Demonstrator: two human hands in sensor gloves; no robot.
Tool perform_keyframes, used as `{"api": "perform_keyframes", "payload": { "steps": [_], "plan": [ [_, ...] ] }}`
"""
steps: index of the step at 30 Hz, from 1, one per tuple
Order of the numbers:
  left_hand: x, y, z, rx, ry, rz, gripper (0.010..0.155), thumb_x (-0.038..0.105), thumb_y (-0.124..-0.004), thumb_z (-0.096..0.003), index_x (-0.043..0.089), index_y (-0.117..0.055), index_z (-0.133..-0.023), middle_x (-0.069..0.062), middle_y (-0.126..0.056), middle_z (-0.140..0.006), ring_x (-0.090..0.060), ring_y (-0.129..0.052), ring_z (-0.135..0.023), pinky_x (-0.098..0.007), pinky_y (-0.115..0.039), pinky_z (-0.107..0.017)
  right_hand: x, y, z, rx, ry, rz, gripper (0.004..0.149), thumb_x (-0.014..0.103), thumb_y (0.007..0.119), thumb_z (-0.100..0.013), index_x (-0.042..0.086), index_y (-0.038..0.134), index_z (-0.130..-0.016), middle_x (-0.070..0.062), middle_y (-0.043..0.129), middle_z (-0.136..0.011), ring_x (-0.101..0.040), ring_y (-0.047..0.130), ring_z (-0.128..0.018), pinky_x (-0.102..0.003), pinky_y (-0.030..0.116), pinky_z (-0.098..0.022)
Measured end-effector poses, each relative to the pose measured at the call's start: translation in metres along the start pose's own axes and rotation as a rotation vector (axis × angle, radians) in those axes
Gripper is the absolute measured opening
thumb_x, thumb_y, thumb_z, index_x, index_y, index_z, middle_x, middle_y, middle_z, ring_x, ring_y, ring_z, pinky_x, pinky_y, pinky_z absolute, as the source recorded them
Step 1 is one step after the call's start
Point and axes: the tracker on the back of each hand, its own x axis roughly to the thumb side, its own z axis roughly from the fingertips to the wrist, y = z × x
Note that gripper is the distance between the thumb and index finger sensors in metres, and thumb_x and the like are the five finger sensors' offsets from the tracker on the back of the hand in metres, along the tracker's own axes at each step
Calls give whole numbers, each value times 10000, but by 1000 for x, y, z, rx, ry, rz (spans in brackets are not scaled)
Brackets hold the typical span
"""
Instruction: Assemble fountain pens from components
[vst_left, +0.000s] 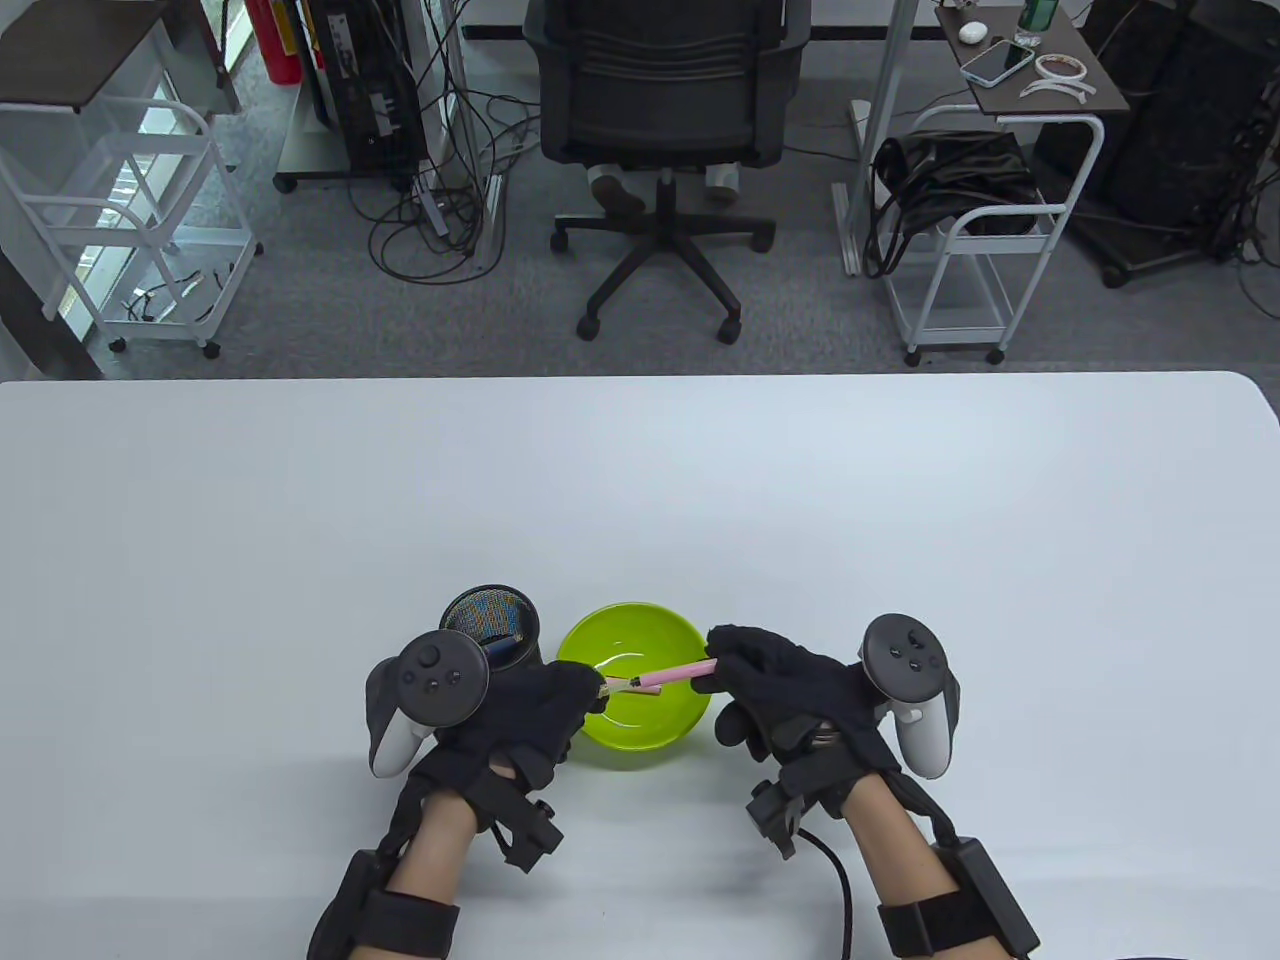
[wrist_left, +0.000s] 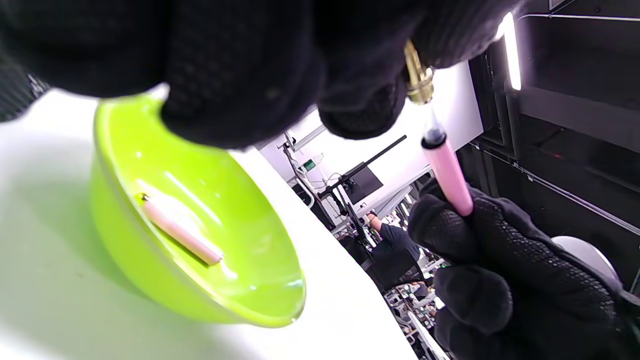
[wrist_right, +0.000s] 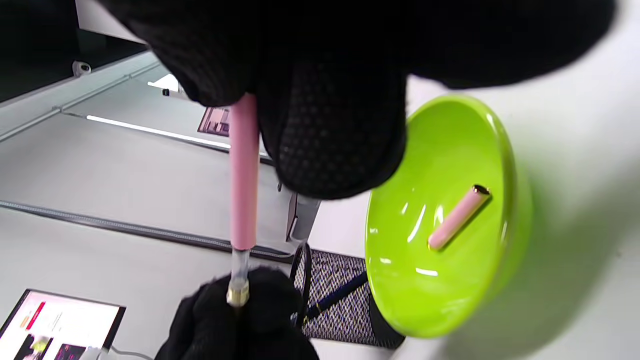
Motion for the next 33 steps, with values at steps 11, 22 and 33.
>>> {"api": "perform_keyframes", "payload": {
  "steps": [11, 22, 33],
  "plan": [
    [0, -4, -1, -33, -15, 23, 492, 445, -634, -529, 103, -870, -793, -7, -937, -464, -162, -963, -321, -450, -843, -293, 6, 11, 1, 51, -32, 99, 481, 316, 830, -444, 115, 799, -879, -85, 1008, -690, -183, 1066, -276, -346, 895, -81],
    [-2, -2, -3, -48, -5, -4, 502, 495, -615, -519, 146, -942, -671, 20, -961, -373, -163, -979, -274, -447, -852, -263, 10, 11, 7, -95, -20, 255, 535, 575, 751, -409, 149, 976, -642, -80, 1081, -432, -195, 1045, -147, -366, 857, -9],
    [0, -7, -3, -68, -11, 11, 505, 495, -607, -521, 143, -939, -665, 22, -959, -368, -160, -981, -270, -444, -856, -258, 15, 9, 10, -124, -35, 287, 459, 518, 785, -424, 170, 945, -679, -29, 1040, -405, -170, 1009, -106, -342, 835, 17]
  ]
}}
